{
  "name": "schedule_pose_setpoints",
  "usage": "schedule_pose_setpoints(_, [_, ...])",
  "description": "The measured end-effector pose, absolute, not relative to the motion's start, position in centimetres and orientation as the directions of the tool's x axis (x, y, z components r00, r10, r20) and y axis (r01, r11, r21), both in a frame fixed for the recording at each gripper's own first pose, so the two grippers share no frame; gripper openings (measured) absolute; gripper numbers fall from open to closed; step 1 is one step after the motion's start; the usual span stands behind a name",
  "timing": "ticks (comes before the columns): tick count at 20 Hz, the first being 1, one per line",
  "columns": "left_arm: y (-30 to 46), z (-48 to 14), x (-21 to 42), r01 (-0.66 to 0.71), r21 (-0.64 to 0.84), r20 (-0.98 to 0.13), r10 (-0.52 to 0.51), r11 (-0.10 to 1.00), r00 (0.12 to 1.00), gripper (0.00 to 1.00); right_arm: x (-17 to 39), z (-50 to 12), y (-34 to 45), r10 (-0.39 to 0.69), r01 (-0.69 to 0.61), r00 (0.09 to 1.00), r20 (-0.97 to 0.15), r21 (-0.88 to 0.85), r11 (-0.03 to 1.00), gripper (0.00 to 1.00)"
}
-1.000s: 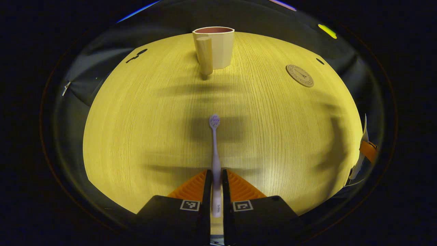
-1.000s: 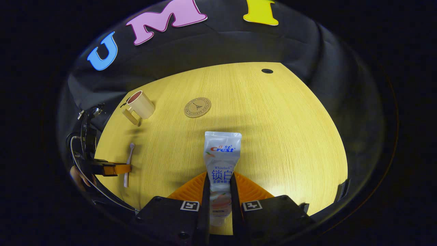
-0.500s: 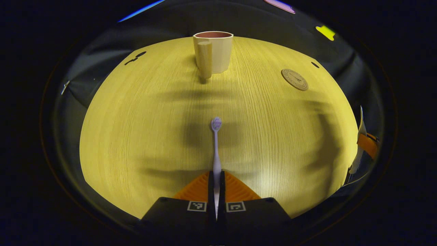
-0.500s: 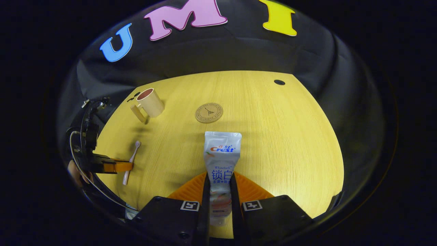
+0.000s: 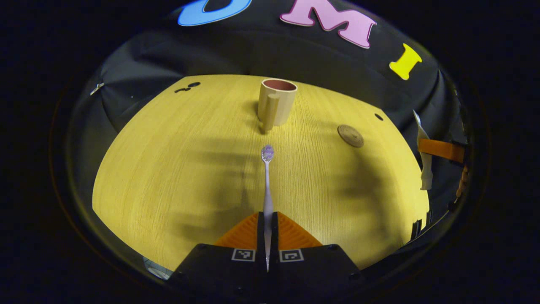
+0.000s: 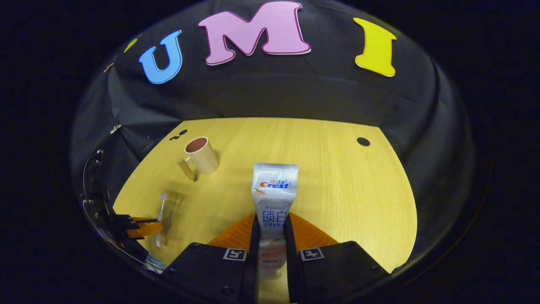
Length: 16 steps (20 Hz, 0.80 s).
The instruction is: Put the toothbrush and toothpaste on the desktop into the cup, then pick up the cup and place it on the coaster on the desktop.
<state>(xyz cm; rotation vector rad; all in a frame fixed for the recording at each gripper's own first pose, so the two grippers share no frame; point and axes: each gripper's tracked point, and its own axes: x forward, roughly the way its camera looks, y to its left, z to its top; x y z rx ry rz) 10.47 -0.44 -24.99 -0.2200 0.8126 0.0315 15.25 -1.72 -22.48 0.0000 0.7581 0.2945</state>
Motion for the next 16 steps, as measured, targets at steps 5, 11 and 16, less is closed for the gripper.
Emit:
schedule_pose_setpoints(5, [-0.2,-22.2,8.9,-0.134,-0.240,-0.641,-0.053,0.962,0.766,0.06,19.5,-18.9,1.3,0.303,-0.300,0.737,-0.604,0.109,0.948,0.31])
schedule_pose_setpoints(11, [-0.5,-18.7,8.0,-0.124,-0.301,-0.530,-0.057,0.945,0.846,0.06,23.7,-15.5,7.3,0.366,-0.366,0.778,-0.512,0.105,0.925,0.30])
schedule_pose_setpoints(16, [0.6,-17.2,7.2,-0.108,-0.273,-0.449,-0.027,0.956,0.893,0.06,25.7,-13.9,14.1,0.444,-0.433,0.772,-0.456,0.135,0.891,0.30])
